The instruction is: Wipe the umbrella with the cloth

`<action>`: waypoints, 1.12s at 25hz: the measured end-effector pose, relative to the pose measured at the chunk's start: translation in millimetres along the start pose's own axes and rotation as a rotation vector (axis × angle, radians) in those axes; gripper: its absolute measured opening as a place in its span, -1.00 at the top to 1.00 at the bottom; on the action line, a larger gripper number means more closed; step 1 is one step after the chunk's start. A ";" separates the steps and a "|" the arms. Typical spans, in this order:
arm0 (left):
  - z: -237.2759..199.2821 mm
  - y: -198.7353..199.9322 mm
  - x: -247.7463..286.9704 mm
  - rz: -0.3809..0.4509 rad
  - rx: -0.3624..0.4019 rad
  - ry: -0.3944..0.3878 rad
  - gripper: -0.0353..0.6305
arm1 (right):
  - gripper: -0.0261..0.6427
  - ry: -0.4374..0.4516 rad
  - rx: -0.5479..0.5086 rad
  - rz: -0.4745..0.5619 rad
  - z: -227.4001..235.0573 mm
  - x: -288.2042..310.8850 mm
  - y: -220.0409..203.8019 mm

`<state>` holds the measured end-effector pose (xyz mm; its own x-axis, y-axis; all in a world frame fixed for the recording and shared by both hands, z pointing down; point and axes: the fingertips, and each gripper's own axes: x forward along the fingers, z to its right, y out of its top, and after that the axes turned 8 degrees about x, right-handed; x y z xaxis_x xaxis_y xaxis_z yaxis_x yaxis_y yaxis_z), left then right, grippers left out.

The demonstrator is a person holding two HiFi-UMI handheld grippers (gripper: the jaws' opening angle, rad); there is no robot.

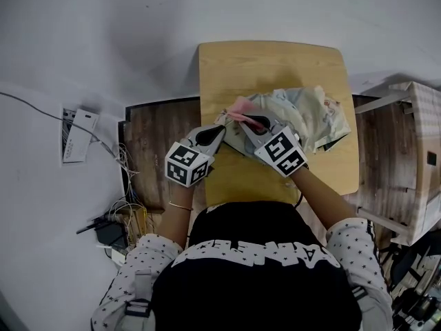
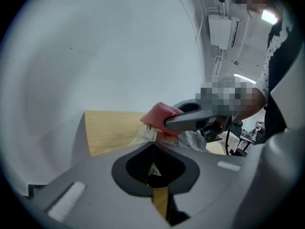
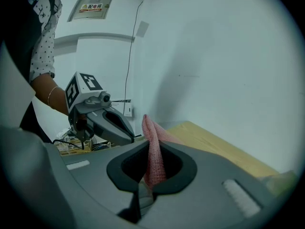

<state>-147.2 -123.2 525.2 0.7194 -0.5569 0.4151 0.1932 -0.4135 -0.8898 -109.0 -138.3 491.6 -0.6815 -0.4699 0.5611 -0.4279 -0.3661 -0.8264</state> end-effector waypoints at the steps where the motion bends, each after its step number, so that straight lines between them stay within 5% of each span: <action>1: 1.0 0.5 -0.7 0.001 -0.002 0.001 0.88 | 0.83 0.011 -0.005 -0.008 -3.3 0.5 -2.8; 28: 21.2 15.8 -9.8 0.029 -0.029 0.070 0.88 | 0.83 0.296 -0.122 -0.144 -77.1 -25.3 -65.7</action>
<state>-137.1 -109.1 503.1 0.6763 -0.6174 0.4019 0.1529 -0.4161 -0.8964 -109.4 -40.4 528.0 -0.7441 -0.1605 0.6485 -0.5875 -0.3050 -0.7495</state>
